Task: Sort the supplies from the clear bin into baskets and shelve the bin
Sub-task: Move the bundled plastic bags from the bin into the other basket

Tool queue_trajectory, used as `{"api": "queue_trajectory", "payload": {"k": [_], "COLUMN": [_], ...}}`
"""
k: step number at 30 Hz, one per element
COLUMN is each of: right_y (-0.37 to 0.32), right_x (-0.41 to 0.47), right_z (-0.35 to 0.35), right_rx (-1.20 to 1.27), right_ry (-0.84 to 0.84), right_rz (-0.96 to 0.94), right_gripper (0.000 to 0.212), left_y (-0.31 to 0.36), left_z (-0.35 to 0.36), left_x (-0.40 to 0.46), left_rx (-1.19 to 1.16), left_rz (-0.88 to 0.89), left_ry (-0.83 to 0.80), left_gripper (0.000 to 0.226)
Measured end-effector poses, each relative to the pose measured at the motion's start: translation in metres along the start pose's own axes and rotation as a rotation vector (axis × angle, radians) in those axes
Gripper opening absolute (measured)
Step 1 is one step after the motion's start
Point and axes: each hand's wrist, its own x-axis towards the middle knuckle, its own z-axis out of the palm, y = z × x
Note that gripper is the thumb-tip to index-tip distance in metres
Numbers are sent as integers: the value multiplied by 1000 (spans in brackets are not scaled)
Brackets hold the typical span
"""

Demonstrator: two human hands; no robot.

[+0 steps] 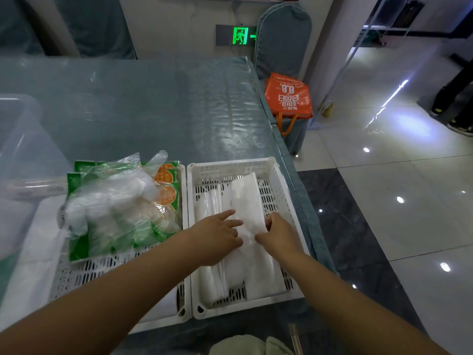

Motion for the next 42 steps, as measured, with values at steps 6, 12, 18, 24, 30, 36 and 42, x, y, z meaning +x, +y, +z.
{"api": "queue_trajectory", "payload": {"k": [6,12,18,24,30,36,42], "right_y": [1,-8,-12,-12,-15,-20,-83], "right_x": [-2,-1,1,-3,-7,-20,-36], "right_z": [5,10,20,30,36,32,15], "right_rx": [-49,52,142,103,39,-211,-223], "right_ry": [128,17,-145,-162,-69,62,234], "right_rz": [-91,-235,-152,-148,-112,-158,-361], "right_gripper": [38,26,21,20,27,16,6], "left_y": [-1,11,26,39,38,33,18], "left_z": [-15,-7,15,48,45,41,-13], "left_x": [15,14,-12,-41,-44,-58,-117], "left_rx": [-7,14,-328,-353,-424,-338,-292], "left_rz": [10,31,-45,-107,-192,-206,-367], "left_ry": [-203,-150,204,191,394,369,502], "left_gripper": [39,28,51,58,52,44,32]}}
